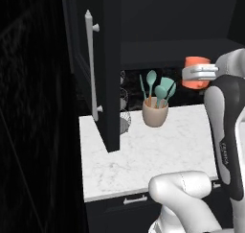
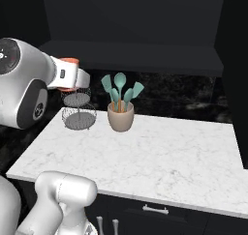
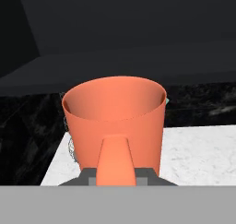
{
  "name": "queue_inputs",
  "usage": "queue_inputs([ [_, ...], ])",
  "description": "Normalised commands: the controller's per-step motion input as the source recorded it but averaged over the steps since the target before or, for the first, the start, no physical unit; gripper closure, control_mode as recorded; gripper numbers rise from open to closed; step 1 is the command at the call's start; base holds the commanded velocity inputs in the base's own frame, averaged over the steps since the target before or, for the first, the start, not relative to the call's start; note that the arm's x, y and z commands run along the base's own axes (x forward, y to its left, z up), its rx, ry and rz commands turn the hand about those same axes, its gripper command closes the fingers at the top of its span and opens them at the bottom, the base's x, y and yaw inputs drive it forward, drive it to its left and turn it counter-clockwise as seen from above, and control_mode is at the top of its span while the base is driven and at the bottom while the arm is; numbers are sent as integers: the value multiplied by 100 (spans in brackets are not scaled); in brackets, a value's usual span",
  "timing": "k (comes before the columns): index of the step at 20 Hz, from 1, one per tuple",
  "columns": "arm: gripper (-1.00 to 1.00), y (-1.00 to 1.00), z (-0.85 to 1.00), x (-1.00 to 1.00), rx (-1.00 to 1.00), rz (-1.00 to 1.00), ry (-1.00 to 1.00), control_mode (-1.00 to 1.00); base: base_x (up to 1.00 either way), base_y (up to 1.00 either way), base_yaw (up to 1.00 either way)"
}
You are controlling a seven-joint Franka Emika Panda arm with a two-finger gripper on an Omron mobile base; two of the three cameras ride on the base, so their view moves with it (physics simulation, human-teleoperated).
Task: Gather all objects into one cabinet and sort the glasses and bowls to opposite sides.
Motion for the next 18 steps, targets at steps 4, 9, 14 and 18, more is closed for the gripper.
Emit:
queue_inputs([
  [4, 100, 12, 0, -17, 0, 0, 3, -100, 0, 0, 0],
  [9, 100, 29, -16, -15, -4, 0, 0, -100, 0, 0, 0],
  [14, 100, 13, -5, -6, 0, 0, 0, -100, 0, 0, 0],
  [18, 100, 0, 0, 0, 0, 0, 0, -100, 0, 0, 0],
])
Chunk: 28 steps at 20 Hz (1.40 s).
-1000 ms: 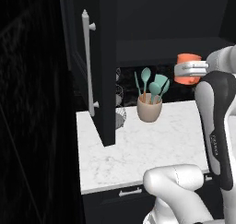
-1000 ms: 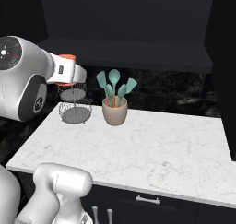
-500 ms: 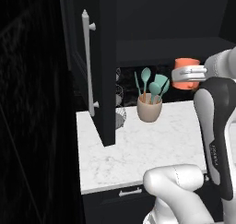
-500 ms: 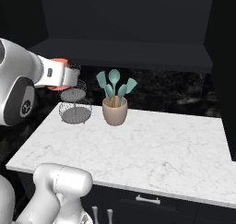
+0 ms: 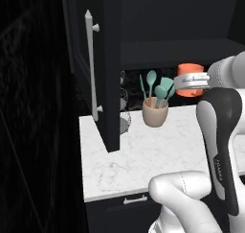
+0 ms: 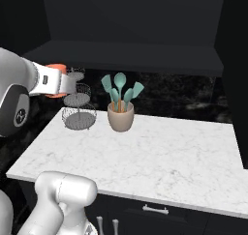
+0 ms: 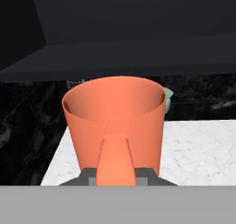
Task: Gather all objects into one cabinet and sort the glasses and bowls to opposite sides.
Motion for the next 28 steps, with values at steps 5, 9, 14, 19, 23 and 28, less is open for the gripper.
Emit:
queue_inputs([
  [5, 100, 0, 0, 0, 0, 0, 0, 100, -47, -29, -1],
  [9, 100, 0, 0, 0, 0, 0, 0, 100, -100, -77, -12],
  [14, 100, 0, 0, 0, 0, 0, 0, 100, -100, -82, -22],
  [19, 100, 0, 0, 0, 0, 0, 0, 100, -96, -45, -53],
  [23, 100, 0, 0, 0, 0, 0, 0, 100, -50, -4, -81],
  [28, 100, 0, 0, 0, 0, 0, 0, 100, -20, 0, -92],
])
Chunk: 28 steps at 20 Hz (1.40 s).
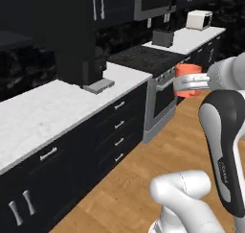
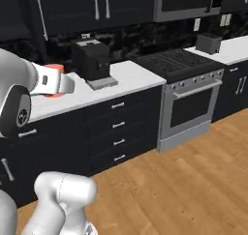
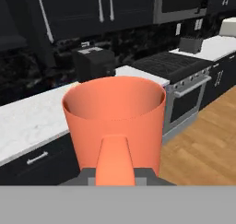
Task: Gather all objects into one cabinet and sort the glasses and bowls to opposite sides.
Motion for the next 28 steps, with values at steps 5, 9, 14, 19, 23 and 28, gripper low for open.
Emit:
queue_inputs([
  [5, 100, 0, 0, 0, 0, 0, 0, 100, -6, 0, -93],
  [9, 100, 0, 0, 0, 0, 0, 0, 100, 47, 11, -68],
  [14, 100, 0, 0, 0, 0, 0, 0, 100, 96, 7, -41],
  [19, 100, 0, 0, 0, 0, 0, 0, 100, 100, 1, -20],
  [23, 100, 0, 0, 0, 0, 0, 0, 100, 100, 0, -14],
  [28, 100, 0, 0, 0, 0, 0, 0, 100, 100, 2, -14],
])
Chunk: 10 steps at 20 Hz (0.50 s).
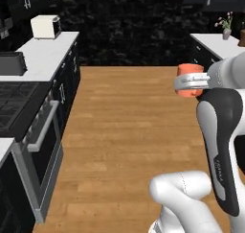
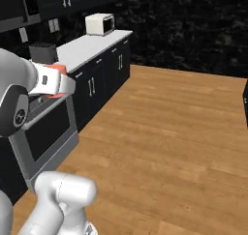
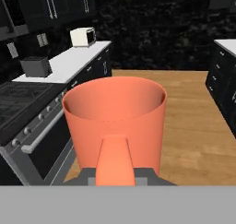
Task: Gather all objects into one cabinet and sort the glasses and bowls to opposite sides.
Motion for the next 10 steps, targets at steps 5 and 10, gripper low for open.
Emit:
queue_inputs([
  [5, 100, 0, 0, 0, 0, 0, 0, 100, 100, 41, -19],
  [10, 100, 0, 0, 0, 0, 0, 0, 100, 100, 64, -19],
])
